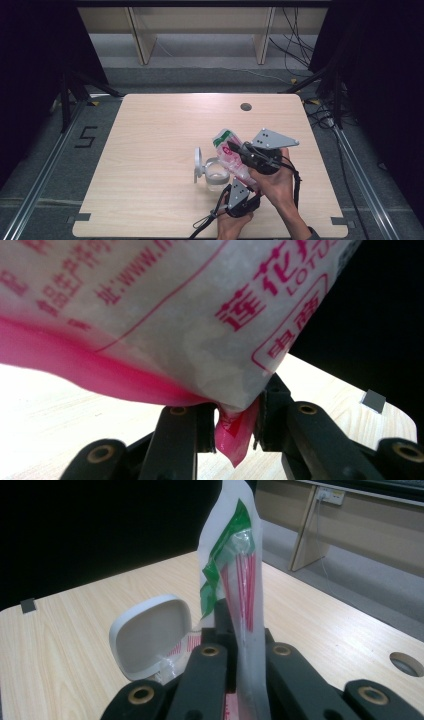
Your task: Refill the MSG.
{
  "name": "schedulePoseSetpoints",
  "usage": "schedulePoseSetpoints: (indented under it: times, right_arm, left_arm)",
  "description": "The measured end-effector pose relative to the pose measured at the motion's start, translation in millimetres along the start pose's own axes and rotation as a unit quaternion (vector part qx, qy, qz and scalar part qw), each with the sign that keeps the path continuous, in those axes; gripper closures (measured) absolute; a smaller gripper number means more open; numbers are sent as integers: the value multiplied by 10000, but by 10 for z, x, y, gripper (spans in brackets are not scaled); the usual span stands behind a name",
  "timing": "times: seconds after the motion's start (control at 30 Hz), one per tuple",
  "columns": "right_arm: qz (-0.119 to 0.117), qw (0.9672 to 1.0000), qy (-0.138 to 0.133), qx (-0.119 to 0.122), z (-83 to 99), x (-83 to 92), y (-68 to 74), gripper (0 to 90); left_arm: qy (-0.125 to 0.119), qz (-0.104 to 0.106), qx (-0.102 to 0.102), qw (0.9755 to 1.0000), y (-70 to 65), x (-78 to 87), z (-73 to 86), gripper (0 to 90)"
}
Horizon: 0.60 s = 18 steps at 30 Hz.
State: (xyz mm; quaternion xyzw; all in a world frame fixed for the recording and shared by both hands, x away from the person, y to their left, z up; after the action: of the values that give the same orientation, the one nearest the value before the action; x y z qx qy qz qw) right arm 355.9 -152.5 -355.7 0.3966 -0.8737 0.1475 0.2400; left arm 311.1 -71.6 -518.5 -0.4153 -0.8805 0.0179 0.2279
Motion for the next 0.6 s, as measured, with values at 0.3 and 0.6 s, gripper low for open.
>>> schedulePoseSetpoints:
  times: [0.3, 0.6]
  right_arm:
    - [96, 9997, 195, 140, -24, -55, 40, 900]
    - [89, 9993, 288, 210, -37, -92, 71, 900]
  left_arm:
    - [-82, 150, 68, 9998, 4, -57, -12, 739]
    - [-158, 148, 86, 9997, 16, -86, -12, 741]
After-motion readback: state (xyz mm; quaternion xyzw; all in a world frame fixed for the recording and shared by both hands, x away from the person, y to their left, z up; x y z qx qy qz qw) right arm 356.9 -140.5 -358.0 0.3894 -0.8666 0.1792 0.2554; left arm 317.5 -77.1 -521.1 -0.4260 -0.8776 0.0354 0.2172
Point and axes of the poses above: each handheld gripper's, and its own axes: x roughly backward along the jaws, z roughly out of its underside, y roughly to its left, the point moved 1 cm from there along -x, roughly forward along the jaws, and after that the axes turned 12 degrees about y, right-handed, at the moved point
